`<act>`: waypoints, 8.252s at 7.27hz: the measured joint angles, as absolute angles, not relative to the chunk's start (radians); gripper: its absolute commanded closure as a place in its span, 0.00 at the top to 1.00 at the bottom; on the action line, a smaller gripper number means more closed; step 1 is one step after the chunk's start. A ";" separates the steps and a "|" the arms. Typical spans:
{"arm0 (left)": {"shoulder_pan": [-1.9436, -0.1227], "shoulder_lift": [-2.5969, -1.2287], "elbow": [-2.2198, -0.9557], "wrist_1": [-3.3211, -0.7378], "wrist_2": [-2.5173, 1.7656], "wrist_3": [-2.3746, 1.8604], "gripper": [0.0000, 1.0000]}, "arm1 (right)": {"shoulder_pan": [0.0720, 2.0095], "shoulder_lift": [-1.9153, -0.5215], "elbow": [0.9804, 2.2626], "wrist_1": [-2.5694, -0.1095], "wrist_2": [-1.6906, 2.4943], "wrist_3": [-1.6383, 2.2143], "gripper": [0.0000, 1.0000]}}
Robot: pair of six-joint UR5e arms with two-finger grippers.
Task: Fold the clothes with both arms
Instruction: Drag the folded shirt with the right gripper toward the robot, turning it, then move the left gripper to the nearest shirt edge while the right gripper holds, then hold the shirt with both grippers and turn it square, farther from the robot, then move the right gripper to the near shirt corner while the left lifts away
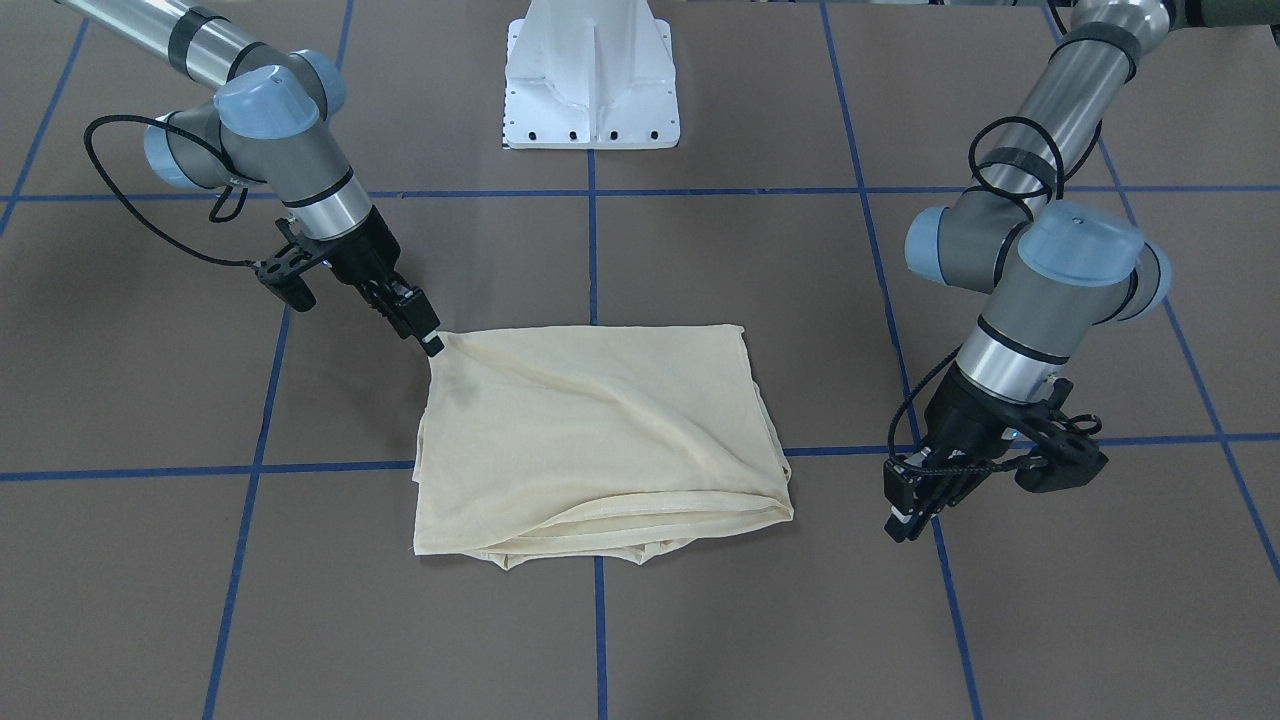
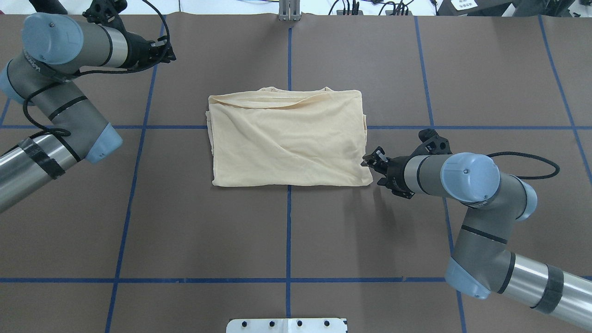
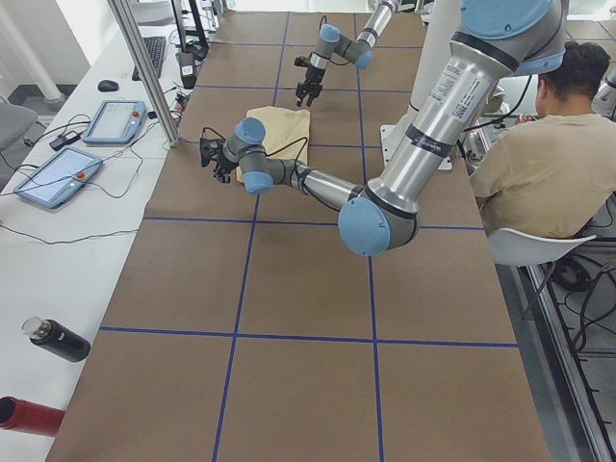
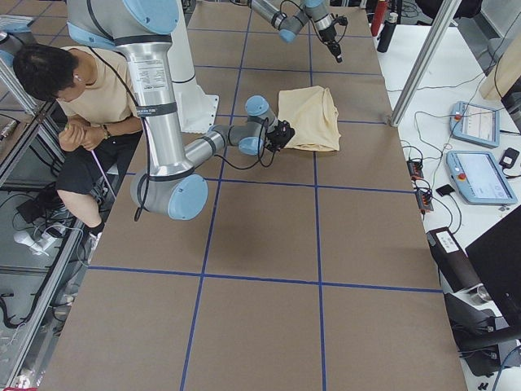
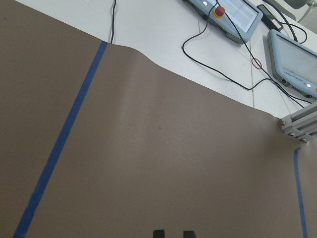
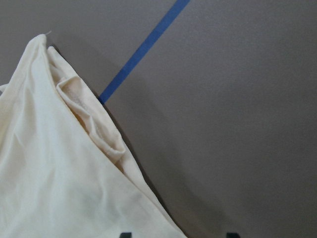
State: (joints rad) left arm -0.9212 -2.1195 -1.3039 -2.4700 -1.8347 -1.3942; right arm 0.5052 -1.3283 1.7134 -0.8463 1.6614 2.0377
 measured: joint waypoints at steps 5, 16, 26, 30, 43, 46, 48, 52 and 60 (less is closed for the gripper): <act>-0.922 -2.118 -1.310 -2.470 -1.835 -1.394 0.25 | 0.474 -1.327 1.703 -0.846 1.668 2.030 0.00; -0.913 -2.081 -1.404 -2.465 -1.899 -1.454 0.29 | 0.302 -1.595 2.105 -0.966 1.698 2.127 0.00; -0.400 -1.892 -1.843 -2.215 -1.761 -1.866 0.57 | 0.336 -1.625 2.179 -0.969 1.794 2.120 1.00; -0.368 -1.964 -1.738 -2.139 -1.696 -1.853 0.55 | 0.591 -1.539 2.001 -0.969 1.937 1.952 1.00; -0.364 -1.977 -1.738 -2.089 -1.692 -1.870 0.00 | 0.598 -1.516 1.973 -0.969 1.931 1.936 1.00; -0.367 -1.968 -1.779 -2.081 -1.696 -1.868 0.00 | 0.600 -1.516 1.972 -0.969 1.930 1.936 1.00; -0.376 -1.960 -1.829 -2.035 -1.700 -1.850 0.00 | 0.602 -1.516 1.971 -0.970 1.930 1.936 1.00; -0.558 -1.932 -1.759 -2.030 -1.701 -1.603 0.00 | 0.613 -1.509 1.972 -0.998 1.928 1.937 1.00; -0.781 -2.114 -1.445 -2.268 -1.777 -1.420 0.51 | 0.383 -1.122 1.935 -1.398 1.644 2.120 0.99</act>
State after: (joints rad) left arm -0.7807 -2.1141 -1.4449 -2.2677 -1.7772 -1.4202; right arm 0.3825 -1.1219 1.9346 -1.3984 1.6438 2.1196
